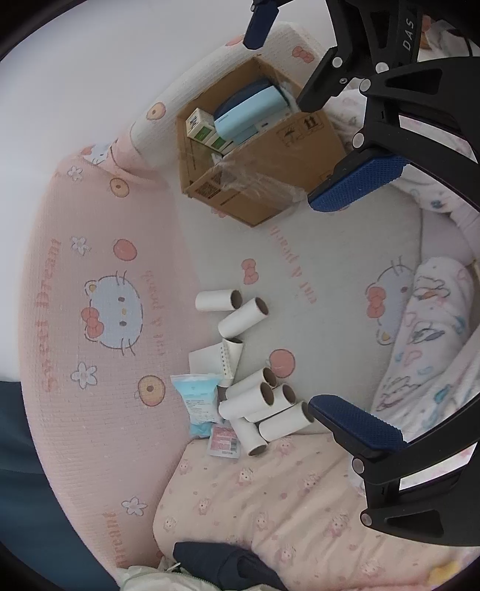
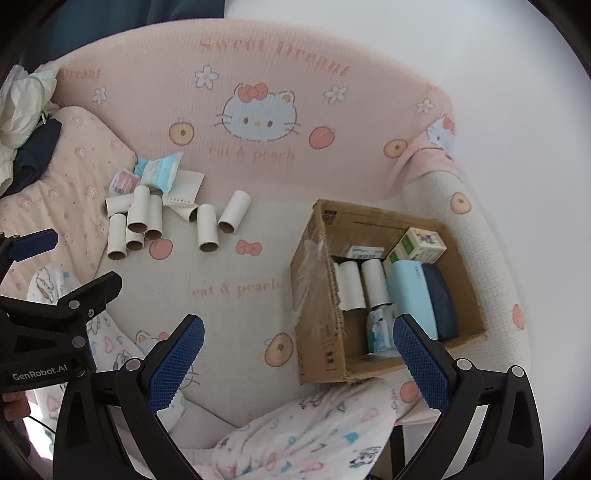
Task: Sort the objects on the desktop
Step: 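Move the right gripper toward the white cardboard tubes on the mat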
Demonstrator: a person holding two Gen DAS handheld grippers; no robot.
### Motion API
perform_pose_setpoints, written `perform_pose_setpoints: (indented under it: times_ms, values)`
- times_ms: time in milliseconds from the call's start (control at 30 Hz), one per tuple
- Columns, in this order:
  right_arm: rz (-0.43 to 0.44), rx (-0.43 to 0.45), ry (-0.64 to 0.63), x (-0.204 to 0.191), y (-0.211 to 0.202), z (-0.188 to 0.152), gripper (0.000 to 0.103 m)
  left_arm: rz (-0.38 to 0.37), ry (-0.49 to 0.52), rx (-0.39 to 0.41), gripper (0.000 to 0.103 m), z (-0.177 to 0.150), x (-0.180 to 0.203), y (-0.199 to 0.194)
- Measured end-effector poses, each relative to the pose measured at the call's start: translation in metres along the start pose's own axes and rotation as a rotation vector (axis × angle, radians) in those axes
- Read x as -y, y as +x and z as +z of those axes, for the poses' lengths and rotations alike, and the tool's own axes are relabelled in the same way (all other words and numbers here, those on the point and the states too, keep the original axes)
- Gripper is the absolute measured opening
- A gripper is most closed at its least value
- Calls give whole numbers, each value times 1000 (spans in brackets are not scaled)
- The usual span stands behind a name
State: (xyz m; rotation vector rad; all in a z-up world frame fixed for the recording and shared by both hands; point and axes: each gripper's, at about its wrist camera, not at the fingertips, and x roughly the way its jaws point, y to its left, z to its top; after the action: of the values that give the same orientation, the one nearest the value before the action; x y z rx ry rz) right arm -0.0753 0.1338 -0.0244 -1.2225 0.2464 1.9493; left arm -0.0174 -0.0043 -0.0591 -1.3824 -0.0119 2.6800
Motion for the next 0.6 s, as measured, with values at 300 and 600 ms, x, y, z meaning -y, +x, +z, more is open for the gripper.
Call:
perform_pose_setpoints:
  times_ms: [300, 600]
  values:
    - [-2, -5, -50, -27, 31, 14, 102, -125, -13, 96, 100, -2, -28, 31]
    - [-4, 150, -100, -53, 68, 14, 102, -161, -79, 100, 84, -4, -51, 87]
